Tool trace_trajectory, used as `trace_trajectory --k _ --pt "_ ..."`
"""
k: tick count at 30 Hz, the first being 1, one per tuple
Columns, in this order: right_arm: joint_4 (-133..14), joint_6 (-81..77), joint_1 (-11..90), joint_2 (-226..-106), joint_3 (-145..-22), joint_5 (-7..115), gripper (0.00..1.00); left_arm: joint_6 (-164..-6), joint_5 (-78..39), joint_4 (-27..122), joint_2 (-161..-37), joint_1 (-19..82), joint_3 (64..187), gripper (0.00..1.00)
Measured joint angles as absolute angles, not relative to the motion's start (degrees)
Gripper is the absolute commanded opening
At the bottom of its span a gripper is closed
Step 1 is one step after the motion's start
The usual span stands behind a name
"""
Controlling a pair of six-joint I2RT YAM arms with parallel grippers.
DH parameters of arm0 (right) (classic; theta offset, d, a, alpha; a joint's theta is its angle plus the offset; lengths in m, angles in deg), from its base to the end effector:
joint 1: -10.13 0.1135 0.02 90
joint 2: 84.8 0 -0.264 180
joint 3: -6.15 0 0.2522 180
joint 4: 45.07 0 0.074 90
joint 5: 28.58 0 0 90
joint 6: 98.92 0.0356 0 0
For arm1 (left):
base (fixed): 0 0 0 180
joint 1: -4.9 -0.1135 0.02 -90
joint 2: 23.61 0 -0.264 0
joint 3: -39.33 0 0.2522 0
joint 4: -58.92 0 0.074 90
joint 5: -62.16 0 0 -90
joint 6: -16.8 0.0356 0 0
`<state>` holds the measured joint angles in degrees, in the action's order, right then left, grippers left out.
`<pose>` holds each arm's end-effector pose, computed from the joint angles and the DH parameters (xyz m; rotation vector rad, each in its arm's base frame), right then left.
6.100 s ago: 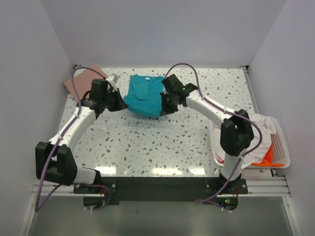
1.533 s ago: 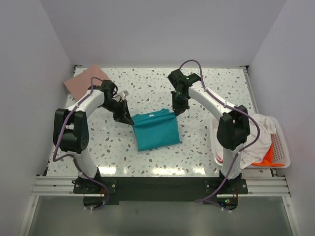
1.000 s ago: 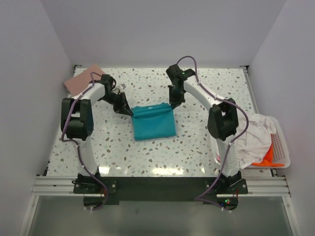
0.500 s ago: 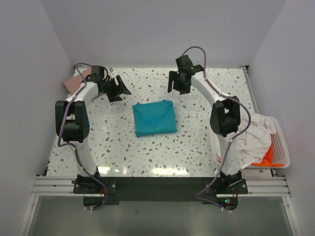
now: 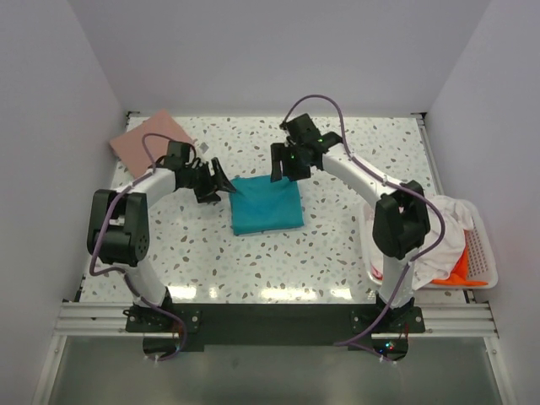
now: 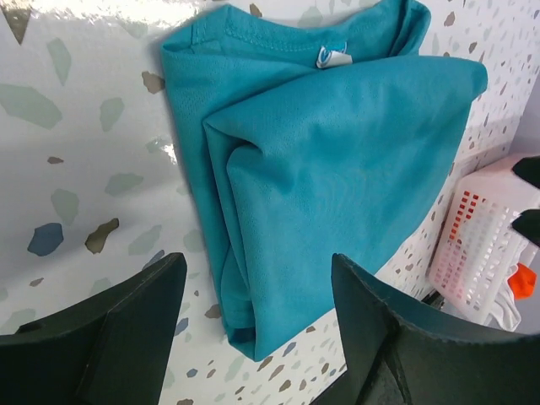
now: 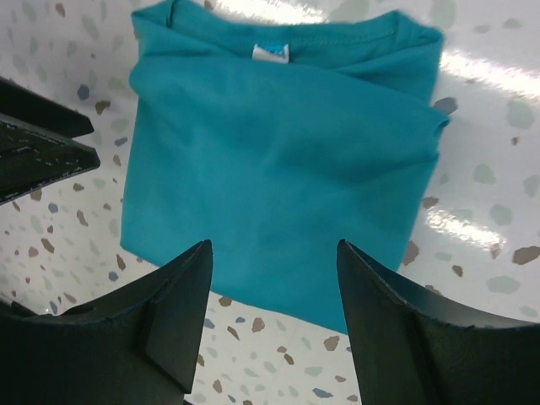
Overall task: Fold and stack the t-shirts
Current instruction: Neatly place the folded tshirt to the corner
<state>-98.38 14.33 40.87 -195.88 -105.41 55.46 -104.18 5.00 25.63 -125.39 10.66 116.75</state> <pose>0.3705 0.2246 0.2748 -0.2121 2.5540 0.5099 0.3555 -0.0553 0.1801 -0.3535 2.6060 -0.9724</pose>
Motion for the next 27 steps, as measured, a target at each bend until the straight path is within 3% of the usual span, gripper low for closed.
trace_trajectory --k 17,27 --pt "-98.0 13.9 42.5 -203.0 -99.5 49.6 0.61 -105.8 10.0 36.1 -122.7 11.9 104.5 0.74" --pt "-97.7 13.5 42.5 -203.7 -99.2 48.8 0.61 -107.4 3.4 38.2 -122.6 12.6 103.7 0.75"
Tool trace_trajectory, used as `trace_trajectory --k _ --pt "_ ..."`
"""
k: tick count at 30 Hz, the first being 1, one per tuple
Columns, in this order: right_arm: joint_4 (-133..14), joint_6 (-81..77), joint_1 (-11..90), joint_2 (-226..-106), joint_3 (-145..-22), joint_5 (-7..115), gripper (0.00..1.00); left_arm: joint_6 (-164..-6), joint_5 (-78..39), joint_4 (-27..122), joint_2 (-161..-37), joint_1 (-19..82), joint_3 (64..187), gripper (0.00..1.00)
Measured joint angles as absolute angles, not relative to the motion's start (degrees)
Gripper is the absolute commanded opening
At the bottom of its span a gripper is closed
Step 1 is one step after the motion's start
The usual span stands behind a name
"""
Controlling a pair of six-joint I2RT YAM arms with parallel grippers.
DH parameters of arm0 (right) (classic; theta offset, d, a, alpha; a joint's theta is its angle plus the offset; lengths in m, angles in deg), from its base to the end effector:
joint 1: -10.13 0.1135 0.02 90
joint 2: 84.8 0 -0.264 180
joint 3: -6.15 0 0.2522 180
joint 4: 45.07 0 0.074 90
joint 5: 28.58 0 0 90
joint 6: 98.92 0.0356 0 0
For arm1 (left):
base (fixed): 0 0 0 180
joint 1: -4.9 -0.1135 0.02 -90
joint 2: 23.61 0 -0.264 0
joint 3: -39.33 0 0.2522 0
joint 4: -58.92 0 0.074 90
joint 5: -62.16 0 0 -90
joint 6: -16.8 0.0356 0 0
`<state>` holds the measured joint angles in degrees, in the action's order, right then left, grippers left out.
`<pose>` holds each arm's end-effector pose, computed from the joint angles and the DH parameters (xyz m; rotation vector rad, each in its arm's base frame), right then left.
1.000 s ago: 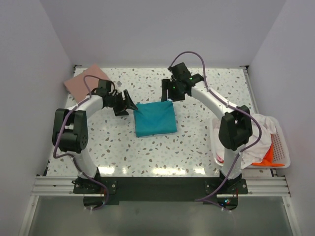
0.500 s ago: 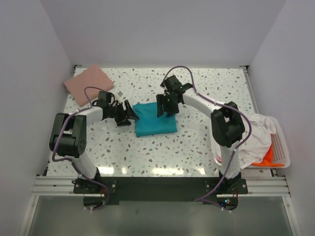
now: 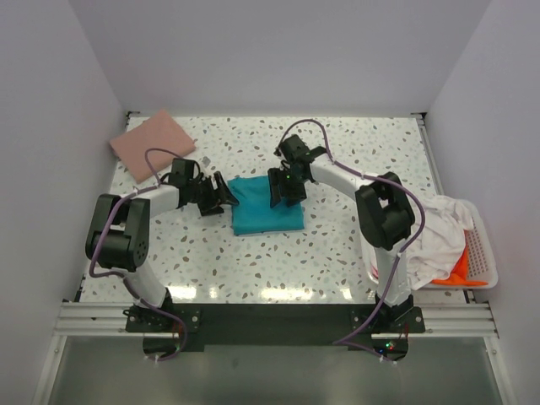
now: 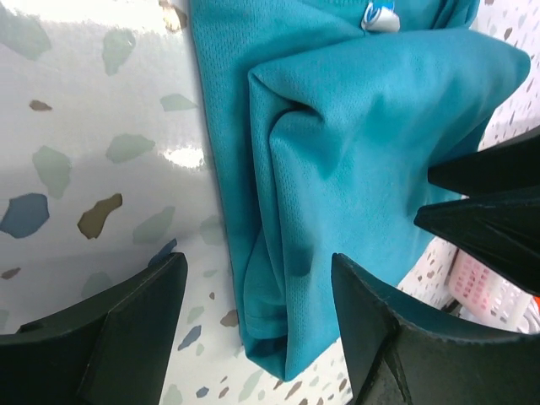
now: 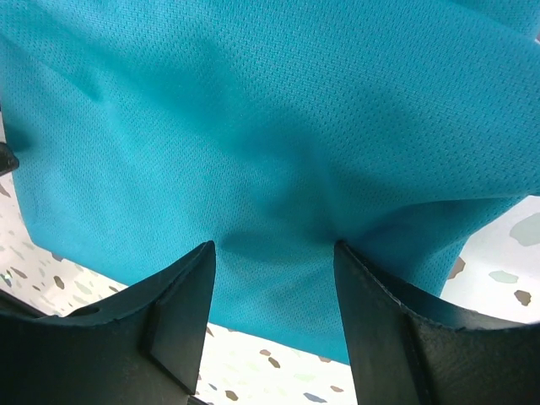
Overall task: Fold and stack the t-shirts
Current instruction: Neatly place the folded tshirt to the corner
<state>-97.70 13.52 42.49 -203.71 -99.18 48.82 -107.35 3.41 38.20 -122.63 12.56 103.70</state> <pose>0.3647 0.2403 0.1859 -0.3094 2.8057 0.5502 0.3228 -0.0621 0.1449 -0.3756 2.5864 -0.9699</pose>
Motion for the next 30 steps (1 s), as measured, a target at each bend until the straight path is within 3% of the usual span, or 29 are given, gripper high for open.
trace_trajectory --k 16,18,24,28,30 --pt "-97.6 13.0 42.6 -203.7 -99.2 48.4 0.61 -110.4 2.5 50.4 -126.4 16.3 103.7 0.72" --pt "-97.6 12.9 42.7 -203.7 -99.2 48.4 0.61 -110.8 3.0 51.5 -127.6 16.6 104.4 0.65" --pt "-97.6 12.7 42.8 -203.7 -99.2 48.4 0.61 -110.9 1.2 50.7 -130.2 16.7 106.1 0.21" --pt "-97.6 12.7 42.8 -203.7 -99.2 48.4 0.61 -110.1 0.2 47.6 -132.4 16.8 109.4 0.02" --pt "-97.6 12.7 42.8 -203.7 -99.2 48.4 0.61 -109.6 -0.7 45.5 -133.0 17.0 111.2 0.0"
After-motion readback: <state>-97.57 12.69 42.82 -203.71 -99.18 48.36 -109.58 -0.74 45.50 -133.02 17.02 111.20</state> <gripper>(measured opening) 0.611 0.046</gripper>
